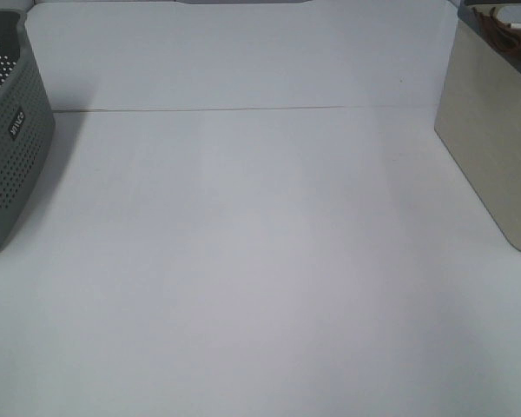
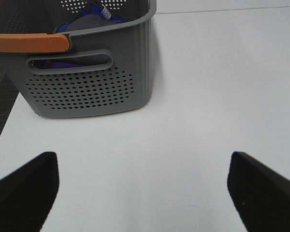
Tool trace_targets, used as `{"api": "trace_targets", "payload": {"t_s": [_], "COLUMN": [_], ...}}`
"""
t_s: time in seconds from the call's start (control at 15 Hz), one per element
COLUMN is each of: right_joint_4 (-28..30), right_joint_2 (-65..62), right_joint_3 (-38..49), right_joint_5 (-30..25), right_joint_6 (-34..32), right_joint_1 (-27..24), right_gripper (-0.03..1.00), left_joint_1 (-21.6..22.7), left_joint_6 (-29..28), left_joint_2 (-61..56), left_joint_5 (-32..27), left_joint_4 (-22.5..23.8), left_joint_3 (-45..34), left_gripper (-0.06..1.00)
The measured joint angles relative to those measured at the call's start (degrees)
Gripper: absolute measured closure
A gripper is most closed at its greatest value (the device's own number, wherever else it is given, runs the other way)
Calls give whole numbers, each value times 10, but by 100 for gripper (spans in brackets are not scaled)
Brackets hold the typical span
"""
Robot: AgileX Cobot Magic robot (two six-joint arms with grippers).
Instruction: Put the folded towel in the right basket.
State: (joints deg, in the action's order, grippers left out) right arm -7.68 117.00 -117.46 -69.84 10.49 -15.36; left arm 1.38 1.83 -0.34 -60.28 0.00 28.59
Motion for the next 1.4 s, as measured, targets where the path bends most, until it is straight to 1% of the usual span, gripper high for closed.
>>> {"api": "trace_targets", "payload": {"t_s": [0.07,0.27,0.33,0.47,0.6,0.67,0.8,0.87,1.0,1.13,1.27,1.4], "right_joint_4": [0,42,48,46,21,-4,-73,-90,-86,-69,-55,-54], "right_joint_2": [9,15,16,10,-12,-28,-65,-81,-113,-148,-188,-234], "right_joint_3": [1,2,2,2,2,2,2,2,3,28,77,147], "right_joint_5": [0,0,0,0,0,0,0,0,0,2,2,2], "right_joint_6": [0,-30,-39,-48,-48,-47,-33,-23,-15,-14,-14,-13], "right_joint_1": [0,0,0,0,0,0,2,10,44,83,117,137], "right_gripper": [79,41,29,17,16,16,16,16,16,16,16,16], "left_joint_1": [0,0,0,0,0,0,0,0,0,0,0,0], "left_joint_6": [0,0,0,0,0,0,0,0,0,0,0,0], "left_joint_2": [0,0,0,0,0,0,0,0,0,0,0,0], "left_joint_5": [0,0,0,0,0,0,0,0,0,0,0,0], "left_joint_4": [0,0,0,0,0,0,0,0,0,0,0,0], "left_joint_3": [0,0,0,0,0,0,0,0,0,0,0,0], "left_gripper": [6,6,6,6,6,6,6,6,6,6,6,6]}}
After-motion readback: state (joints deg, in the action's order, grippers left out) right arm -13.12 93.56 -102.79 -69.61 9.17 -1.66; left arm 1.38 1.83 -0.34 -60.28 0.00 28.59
